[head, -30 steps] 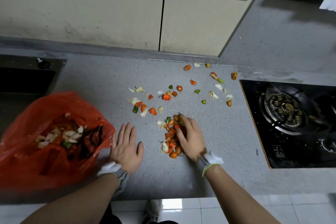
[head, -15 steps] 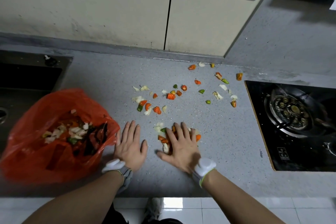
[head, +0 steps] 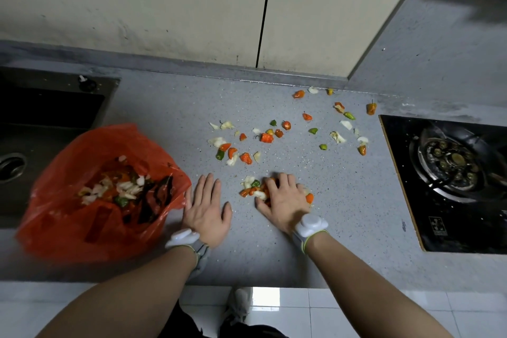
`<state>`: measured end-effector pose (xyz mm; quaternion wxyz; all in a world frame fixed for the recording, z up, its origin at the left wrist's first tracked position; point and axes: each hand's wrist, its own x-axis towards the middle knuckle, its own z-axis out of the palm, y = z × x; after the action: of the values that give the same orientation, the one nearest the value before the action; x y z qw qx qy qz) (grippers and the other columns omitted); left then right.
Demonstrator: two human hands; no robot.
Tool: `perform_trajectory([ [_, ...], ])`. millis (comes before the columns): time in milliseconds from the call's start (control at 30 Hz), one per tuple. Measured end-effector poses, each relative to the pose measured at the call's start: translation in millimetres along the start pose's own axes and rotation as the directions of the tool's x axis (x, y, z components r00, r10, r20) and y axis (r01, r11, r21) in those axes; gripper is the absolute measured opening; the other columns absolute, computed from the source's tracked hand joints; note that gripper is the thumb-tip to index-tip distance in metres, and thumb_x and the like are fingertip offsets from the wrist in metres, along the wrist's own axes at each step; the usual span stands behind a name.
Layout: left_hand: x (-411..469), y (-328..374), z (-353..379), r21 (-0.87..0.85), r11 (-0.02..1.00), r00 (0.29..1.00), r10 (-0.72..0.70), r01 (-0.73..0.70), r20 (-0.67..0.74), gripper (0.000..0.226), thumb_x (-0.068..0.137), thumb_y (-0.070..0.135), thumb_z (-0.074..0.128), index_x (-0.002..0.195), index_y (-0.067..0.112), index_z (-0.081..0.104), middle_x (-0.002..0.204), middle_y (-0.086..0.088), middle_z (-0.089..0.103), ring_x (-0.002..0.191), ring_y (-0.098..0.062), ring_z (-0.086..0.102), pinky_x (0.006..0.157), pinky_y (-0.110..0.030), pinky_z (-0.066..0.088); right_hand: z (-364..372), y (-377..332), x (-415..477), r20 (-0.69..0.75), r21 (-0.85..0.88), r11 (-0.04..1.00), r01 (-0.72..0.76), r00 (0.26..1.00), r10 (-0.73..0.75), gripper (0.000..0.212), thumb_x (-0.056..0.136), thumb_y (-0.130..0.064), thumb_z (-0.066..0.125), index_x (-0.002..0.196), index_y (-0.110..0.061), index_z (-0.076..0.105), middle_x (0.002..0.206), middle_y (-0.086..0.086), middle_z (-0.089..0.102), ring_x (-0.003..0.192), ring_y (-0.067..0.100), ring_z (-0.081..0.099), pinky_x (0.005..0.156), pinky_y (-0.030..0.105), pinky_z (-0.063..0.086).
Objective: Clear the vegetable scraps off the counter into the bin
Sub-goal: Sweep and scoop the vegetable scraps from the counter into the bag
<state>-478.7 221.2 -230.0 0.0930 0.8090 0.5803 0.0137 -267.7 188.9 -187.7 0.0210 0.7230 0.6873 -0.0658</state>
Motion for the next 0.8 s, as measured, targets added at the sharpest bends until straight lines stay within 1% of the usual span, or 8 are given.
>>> perform_trajectory([
  [133,-1.0,-1.9,-3.2,0.001,1.0,1.0,0.005,-0.005,0.014,0.07,0.09,0.048,0.032,0.148,0.01,0.041,0.158,-0.01,0.033,0.148,-0.028,0.025,0.12,-0.052,0.013,-11.3,5.1,10.3,0.082,0.106,0.994,-0.019,0.997,0.01,0.051,0.094,-0.051,0.047,0.132,-0.016,0.043,0.132,0.011,0.043,0.117,0.031,0.047,0.084,0.044,0.05],
  [233,-0.5,-3.2,-6.0,-0.02,1.0,0.998,0.0,0.001,0.06,0.072,0.09,0.049,0.027,0.148,0.009,0.041,0.158,-0.011,0.032,0.148,-0.028,0.025,0.12,-0.05,0.011,-22.1,9.8,16.6,0.157,0.188,0.975,-0.116,0.984,0.087,0.046,0.094,-0.043,0.054,0.13,-0.017,0.042,0.128,0.01,0.045,0.107,0.034,0.056,0.083,0.042,0.051],
  [367,3.6,-5.0,-20.2,-0.059,0.998,0.984,0.04,-0.03,0.175,0.073,0.093,0.049,0.021,0.156,0.013,0.016,0.165,-0.008,0.002,0.152,-0.025,-0.003,0.122,-0.045,-0.005,-36.8,16.8,23.0,0.235,0.424,0.832,-0.357,0.931,0.279,0.029,0.095,-0.033,0.052,0.12,-0.019,0.049,0.112,0.011,0.052,0.09,0.033,0.062,0.08,0.044,0.053],
  [433,4.3,-5.0,-30.4,-0.121,0.99,0.984,0.088,-0.069,0.157,0.067,0.097,0.039,0.035,0.156,0.012,0.018,0.165,-0.008,-0.004,0.152,-0.025,-0.009,0.123,-0.042,-0.004,-44.4,20.6,27.8,0.302,0.616,0.634,-0.469,0.883,0.36,0.021,0.094,-0.021,0.052,0.113,-0.013,0.054,0.094,0.012,0.059,0.074,0.028,0.061,0.067,0.041,0.052],
  [533,-5.4,1.7,-47.0,-0.328,0.937,0.986,0.148,-0.115,0.077,0.054,0.098,0.026,0.044,0.15,0.013,0.038,0.165,-0.002,0.006,0.152,-0.021,-0.003,0.124,-0.039,0.006,-59.2,17.8,34.4,0.469,0.829,0.095,-0.551,0.777,0.42,0.024,0.09,-0.003,0.05,0.111,-0.003,0.061,0.075,0.012,0.06,0.057,0.025,0.054,0.051,0.033,0.047],
  [633,-24.3,9.1,-63.0,-0.487,0.847,0.973,0.228,-0.213,-0.029,0.037,0.095,0.019,0.05,0.131,0.018,0.062,0.153,0.006,0.04,0.144,-0.013,0.028,0.118,-0.037,0.027,-79.5,1.7,38.6,0.601,0.793,-0.353,-0.497,0.735,0.314,0.031,0.084,0.011,0.039,0.095,-0.007,0.062,0.071,0.01,0.054,0.055,0.02,0.05,0.039,0.022,0.043],
  [700,-36.3,1.5,-75.8,-0.495,0.821,0.959,0.235,-0.284,-0.159,0.032,0.09,0.015,0.05,0.113,0.02,0.072,0.128,0.008,0.06,0.121,-0.012,0.05,0.104,-0.033,0.04,-93.6,-20.6,46.6,0.605,0.739,-0.496,-0.456,0.773,0.19,0.03,0.081,0.011,0.037,0.093,-0.009,0.057,0.072,0.01,0.054,0.057,0.019,0.051,0.043,0.022,0.044],
  [800,-44.9,-27.1,-95.0,-0.461,0.839,0.933,0.141,-0.29,-0.331,0.03,0.081,0.014,0.047,0.093,0.02,0.074,0.094,0.008,0.065,0.092,-0.016,0.057,0.083,-0.034,0.044,-114.8,-76.4,63.6,0.507,0.724,-0.565,-0.397,0.861,0.043,0.03,0.078,0.01,0.035,0.089,-0.011,0.054,0.073,0.01,0.051,0.054,0.018,0.05,0.044,0.022,0.043],
])
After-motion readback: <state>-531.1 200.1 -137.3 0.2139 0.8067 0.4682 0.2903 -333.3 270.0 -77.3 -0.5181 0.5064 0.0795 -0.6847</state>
